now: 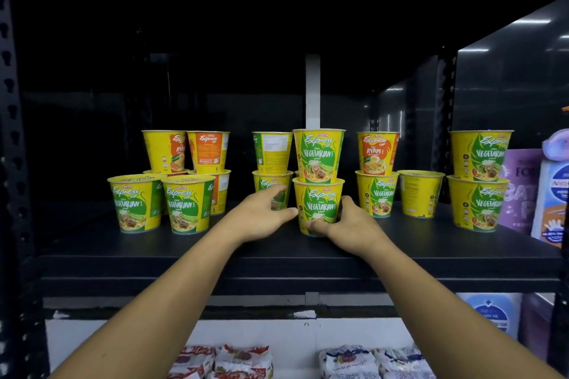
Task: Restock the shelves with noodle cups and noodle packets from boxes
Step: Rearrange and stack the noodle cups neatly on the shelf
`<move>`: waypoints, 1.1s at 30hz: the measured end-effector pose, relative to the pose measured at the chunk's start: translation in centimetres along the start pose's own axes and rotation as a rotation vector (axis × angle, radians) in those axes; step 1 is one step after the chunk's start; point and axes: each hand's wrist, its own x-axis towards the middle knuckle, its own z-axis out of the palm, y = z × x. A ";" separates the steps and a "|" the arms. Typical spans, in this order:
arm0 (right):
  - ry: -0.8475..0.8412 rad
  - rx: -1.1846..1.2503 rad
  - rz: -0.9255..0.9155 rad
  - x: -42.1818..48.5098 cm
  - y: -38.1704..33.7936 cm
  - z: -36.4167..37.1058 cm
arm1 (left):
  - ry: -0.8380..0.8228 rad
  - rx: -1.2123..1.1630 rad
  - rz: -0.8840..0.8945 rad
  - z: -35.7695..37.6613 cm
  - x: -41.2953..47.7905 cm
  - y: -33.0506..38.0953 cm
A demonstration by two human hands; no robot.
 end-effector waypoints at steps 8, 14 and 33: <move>-0.004 0.040 -0.008 0.0 0.1 0.0 | -0.222 0.377 -0.007 1.5 -1.3 0.2; -0.014 0.052 -0.032 0.0 0.1 0.0 | -0.284 0.490 -0.007 1.8 -1.3 0.6; 0.040 -0.047 -0.068 -4.9 2.6 -5.3 | -0.264 0.404 0.058 2.2 -0.8 2.2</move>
